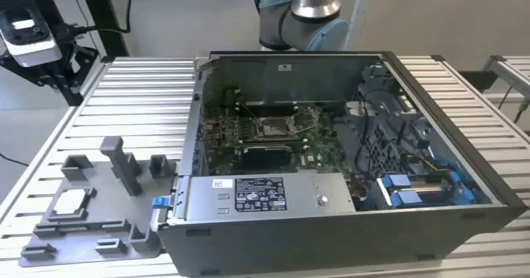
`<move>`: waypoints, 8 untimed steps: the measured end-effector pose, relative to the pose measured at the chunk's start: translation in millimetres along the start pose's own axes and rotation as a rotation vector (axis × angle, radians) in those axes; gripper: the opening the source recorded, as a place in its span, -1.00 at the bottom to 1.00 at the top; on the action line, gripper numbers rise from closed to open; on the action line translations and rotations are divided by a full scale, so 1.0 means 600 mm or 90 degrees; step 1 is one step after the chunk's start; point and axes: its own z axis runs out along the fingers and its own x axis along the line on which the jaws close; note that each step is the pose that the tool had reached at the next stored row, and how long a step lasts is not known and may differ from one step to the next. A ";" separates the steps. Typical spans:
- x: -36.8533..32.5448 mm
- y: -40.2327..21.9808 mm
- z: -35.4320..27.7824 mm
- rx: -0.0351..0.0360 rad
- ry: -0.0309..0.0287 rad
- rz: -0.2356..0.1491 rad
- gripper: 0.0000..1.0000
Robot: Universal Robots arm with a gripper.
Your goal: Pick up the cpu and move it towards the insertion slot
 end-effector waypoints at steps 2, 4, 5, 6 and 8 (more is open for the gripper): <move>0.000 0.000 0.000 0.0000 0.0000 0.000 -1.00; 0.000 0.000 0.000 0.0000 0.0000 0.000 -1.00; 0.000 0.000 0.000 0.0000 0.0000 0.000 -1.00; 0.000 0.000 0.000 0.0000 0.0000 0.000 -1.00; 0.000 0.000 0.000 0.0000 0.0000 0.000 -1.00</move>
